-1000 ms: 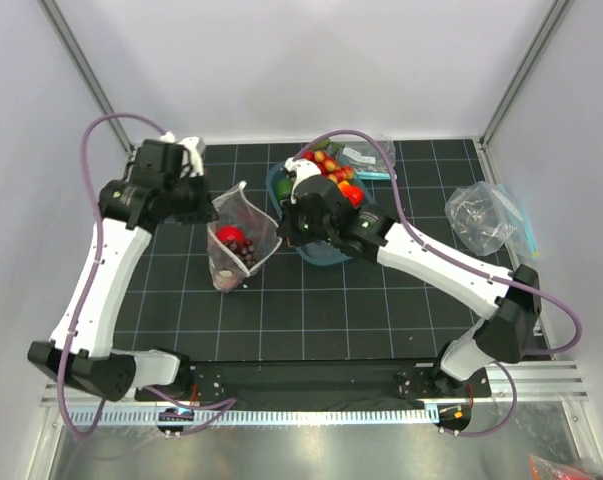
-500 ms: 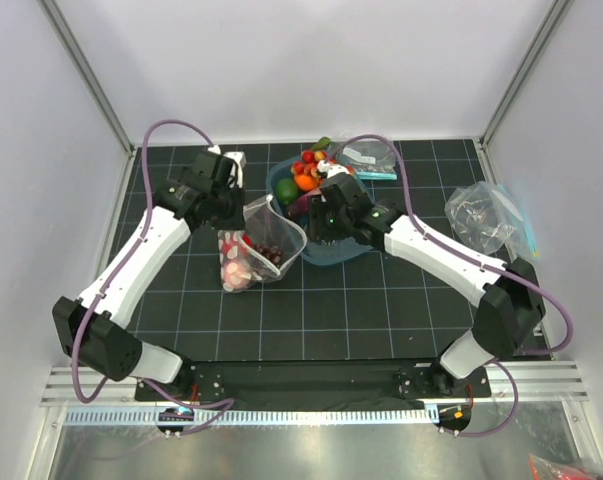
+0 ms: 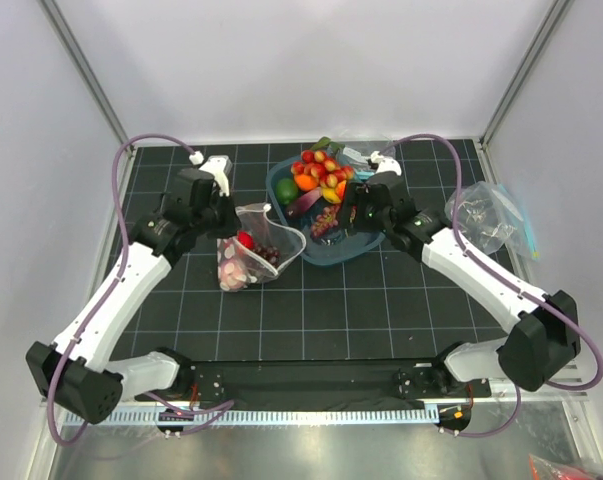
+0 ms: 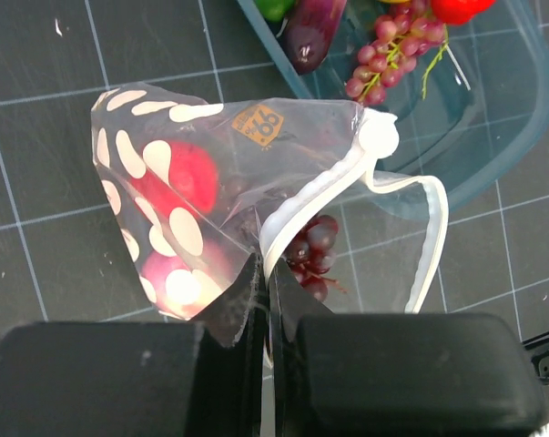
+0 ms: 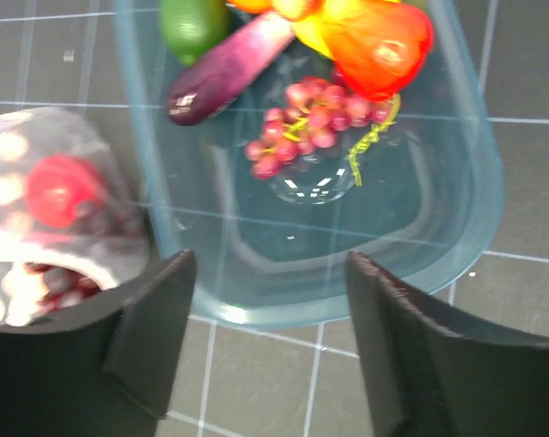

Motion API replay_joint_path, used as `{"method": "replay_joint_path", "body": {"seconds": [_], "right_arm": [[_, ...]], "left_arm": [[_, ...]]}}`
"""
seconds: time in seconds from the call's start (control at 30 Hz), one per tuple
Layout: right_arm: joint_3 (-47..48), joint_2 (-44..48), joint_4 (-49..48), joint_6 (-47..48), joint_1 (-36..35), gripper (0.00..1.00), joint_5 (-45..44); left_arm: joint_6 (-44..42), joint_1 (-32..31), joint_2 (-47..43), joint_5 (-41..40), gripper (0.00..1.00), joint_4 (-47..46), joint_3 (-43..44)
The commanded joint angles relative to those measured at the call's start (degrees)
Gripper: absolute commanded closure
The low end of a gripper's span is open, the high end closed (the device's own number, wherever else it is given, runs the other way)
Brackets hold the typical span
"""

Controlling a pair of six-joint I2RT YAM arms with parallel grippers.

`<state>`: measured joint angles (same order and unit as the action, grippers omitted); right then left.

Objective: Place the food in the zip-top bag and seal the zipper
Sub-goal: Adjust the zipper food storage bag at the center of the board, then pick up the fake fruit from the bin.

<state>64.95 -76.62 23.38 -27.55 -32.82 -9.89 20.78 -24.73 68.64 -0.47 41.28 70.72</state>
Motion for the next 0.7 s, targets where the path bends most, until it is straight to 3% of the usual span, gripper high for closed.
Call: {"method": "replay_joint_path", "body": {"seconds": [0.0, 0.13, 0.37, 0.67], "right_arm": [[-1.0, -2.6, -7.3, 0.0, 1.3, 0.21, -2.6], [4.6, -9.3, -6.4, 6.1, 2.0, 0.15, -6.6], [5.2, -13.3, -11.1, 26.4, 2.5, 0.13, -7.1], [14.4, -22.1, -8.0, 35.4, 2.9, 0.04, -5.6]], "left_arm": [[0.3, 0.1, -2.6, -0.4, 0.94, -5.8, -1.7], [-0.4, -0.1, -3.0, -0.8, 0.95, -6.0, -2.3], [-1.2, -0.7, -2.2, -0.9, 0.95, -5.9, -2.2], [-1.2, -1.5, 1.0, -2.1, 1.00, -3.8, 0.5]]}}
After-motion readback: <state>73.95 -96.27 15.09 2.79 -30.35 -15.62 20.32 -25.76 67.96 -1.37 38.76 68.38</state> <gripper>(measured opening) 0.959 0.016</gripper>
